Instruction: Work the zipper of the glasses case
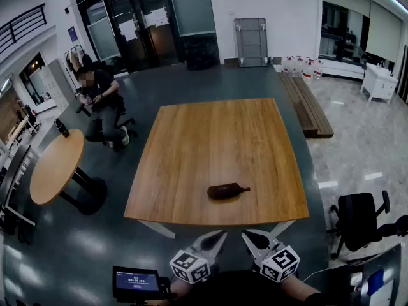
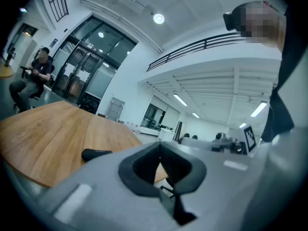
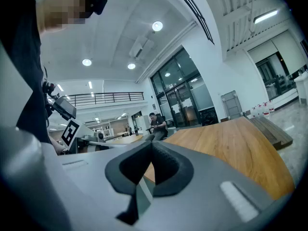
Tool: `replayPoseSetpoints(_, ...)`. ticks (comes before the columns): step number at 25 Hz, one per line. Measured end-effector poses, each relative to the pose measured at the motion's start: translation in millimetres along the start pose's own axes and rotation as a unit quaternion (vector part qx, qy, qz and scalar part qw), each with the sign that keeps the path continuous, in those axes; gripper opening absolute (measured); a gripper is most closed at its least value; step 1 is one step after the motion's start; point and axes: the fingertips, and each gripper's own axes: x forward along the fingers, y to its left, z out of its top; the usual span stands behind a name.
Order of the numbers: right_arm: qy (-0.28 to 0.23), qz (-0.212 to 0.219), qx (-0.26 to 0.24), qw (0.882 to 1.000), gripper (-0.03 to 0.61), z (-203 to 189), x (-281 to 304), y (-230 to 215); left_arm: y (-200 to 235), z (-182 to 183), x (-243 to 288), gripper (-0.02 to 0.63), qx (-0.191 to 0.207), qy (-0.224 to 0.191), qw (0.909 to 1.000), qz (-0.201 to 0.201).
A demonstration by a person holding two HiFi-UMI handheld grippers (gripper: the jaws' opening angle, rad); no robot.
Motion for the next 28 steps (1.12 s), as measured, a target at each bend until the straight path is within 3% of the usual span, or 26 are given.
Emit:
replayPoseSetpoints(12, 0.003, 0.009, 0.001, 1.000, 0.005, -1.7, -12.0, -0.2, -8.6, -7.6, 2.0, 0.000, -0.006, 0.006, 0.9999, 0.008)
replayPoseSetpoints(16, -0.003, 0.021, -0.001, 1.000, 0.006, 8.9, -10.8, -3.2, -9.8, 5.1, 5.7, 0.000, 0.003, -0.006, 0.9999, 0.016)
replayPoseSetpoints(24, -0.001, 0.030, 0.049, 0.998, 0.043, 10.7, -33.1, -35.2, 9.9, 4.8, 21.0, 0.000, -0.019, -0.006, 0.9978, 0.064)
replayPoseSetpoints(28, 0.002, 0.021, 0.088, 0.996, 0.060, 5.6, -38.0, -55.8, 46.3, 3.6, 25.0, 0.067, -0.013, 0.024, 0.9957, 0.089)
